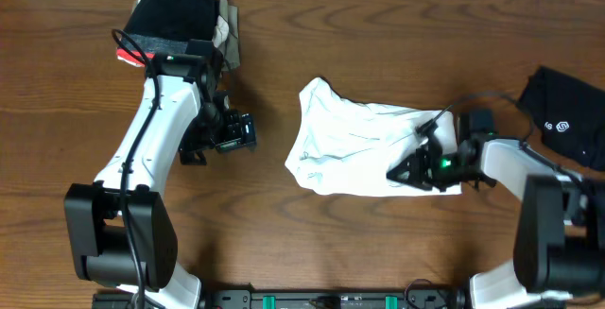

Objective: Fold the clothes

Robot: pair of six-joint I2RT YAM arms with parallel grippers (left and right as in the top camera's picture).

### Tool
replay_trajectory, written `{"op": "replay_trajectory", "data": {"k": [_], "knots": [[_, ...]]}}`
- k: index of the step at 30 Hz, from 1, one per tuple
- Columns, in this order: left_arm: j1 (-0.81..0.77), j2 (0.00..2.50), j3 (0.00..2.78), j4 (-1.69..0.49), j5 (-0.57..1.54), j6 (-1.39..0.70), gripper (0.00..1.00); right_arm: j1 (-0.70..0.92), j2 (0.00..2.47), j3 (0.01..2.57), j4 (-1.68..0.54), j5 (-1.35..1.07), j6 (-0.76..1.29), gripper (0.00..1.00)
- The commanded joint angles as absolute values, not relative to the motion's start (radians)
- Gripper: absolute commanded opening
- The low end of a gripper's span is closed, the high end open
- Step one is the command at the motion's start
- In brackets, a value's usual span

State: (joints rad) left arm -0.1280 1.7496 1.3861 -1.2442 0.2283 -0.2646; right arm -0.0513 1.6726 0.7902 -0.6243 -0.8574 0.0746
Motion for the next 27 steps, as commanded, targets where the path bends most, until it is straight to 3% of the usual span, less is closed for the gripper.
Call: {"op": "replay_trajectory", "data": {"k": [1,4,7,21,27], "knots": [[-0.125,1.751,1.391,-1.245,0.217,-0.257,0.98,-0.049,1.544,0.890,-0.628,-0.811,0.121,0.22],[-0.125,1.751,1.391,-1.245,0.217,-0.260,0.98,-0.049,1.504,0.935,-0.606,-0.734,0.142,0.30],[-0.125,1.751,1.391,-1.245,0.227,-0.260,0.98,-0.049,1.521,0.938,-0.575,-0.714,0.142,0.31],[-0.126,1.751,1.391,-1.209,0.281,-0.259,0.98,-0.048,1.876,0.935,-0.297,-0.712,0.146,0.29],[-0.155,1.751,1.378,-1.133,0.297,-0.251,0.98,-0.065,1.829,0.975,-0.355,-0.709,0.163,0.26]]}}
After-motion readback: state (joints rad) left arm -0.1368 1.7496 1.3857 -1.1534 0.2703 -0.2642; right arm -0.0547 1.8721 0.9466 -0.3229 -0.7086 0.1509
